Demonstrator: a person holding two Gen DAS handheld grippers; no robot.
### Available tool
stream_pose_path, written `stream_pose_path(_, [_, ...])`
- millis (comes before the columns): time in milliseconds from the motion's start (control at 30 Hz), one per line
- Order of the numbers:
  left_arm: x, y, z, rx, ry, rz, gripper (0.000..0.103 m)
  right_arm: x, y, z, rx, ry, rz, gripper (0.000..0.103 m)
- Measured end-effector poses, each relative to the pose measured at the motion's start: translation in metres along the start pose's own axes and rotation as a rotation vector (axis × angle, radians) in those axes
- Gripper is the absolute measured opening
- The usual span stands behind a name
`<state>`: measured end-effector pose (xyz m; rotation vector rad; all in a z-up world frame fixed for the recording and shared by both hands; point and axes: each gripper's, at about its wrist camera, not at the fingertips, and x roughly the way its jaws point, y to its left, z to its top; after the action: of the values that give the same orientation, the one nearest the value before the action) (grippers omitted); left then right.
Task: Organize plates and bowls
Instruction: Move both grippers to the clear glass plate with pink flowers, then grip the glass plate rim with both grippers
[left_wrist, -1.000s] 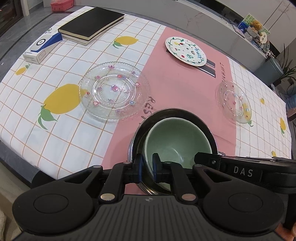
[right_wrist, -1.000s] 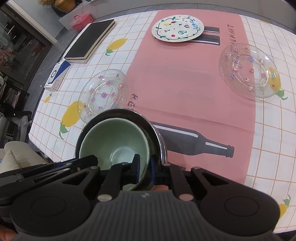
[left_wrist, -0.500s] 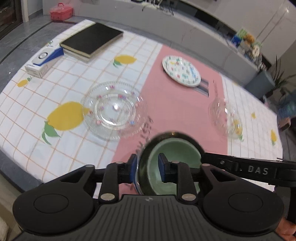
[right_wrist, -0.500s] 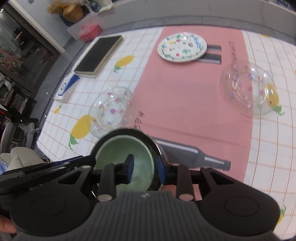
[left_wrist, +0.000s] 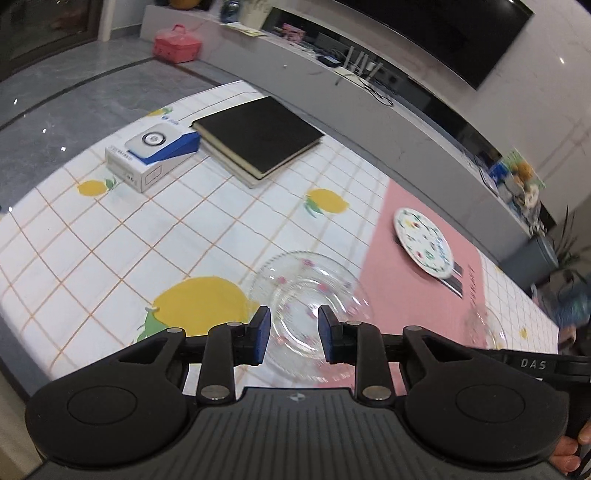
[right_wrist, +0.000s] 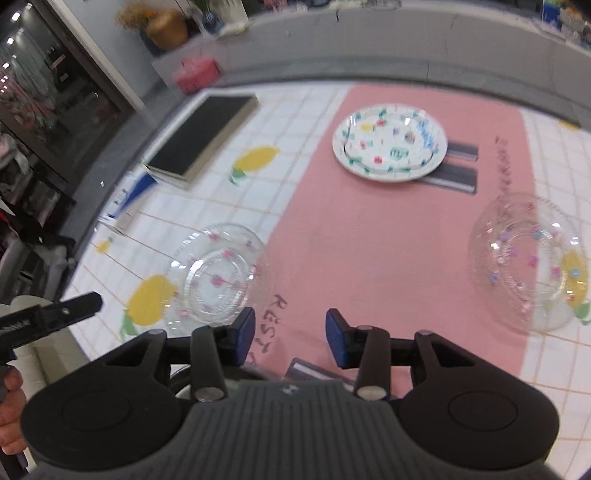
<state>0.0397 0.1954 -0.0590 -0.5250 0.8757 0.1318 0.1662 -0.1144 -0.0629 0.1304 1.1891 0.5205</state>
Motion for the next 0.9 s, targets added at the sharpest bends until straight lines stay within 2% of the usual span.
stream_pose_path(167, [0.033,0.021,0.001,-0.040,0.012,-0.012,0.032,0.041,-0.004,0.017,0.026,0.098,0.016,0.042])
stream_pose_path(400, [0.061,0.037,0.003,-0.055,0.038,-0.012,0.032,0.083,0.004,0.037,0.037,0.181,0.024,0.042])
stream_pose_path(633, [0.082,0.045,-0.002,-0.085,0.081,-0.023,0.032,0.105,0.009,0.049,0.046,0.217,0.028,0.041])
stream_pose_path(833, [0.088,0.043,-0.001,-0.090,0.078,-0.048,0.031,0.110,0.015,0.049,0.035,0.228,0.048,0.028])
stream_pose_path(867, [0.089,0.043,-0.001,-0.088,0.080,-0.048,0.029,0.110,0.016,0.049,0.033,0.225,0.051,0.026])
stream_pose_path(900, [0.090,0.043,-0.001,-0.086,0.083,-0.047,0.023,0.111,0.016,0.048,0.031,0.223,0.052,0.024])
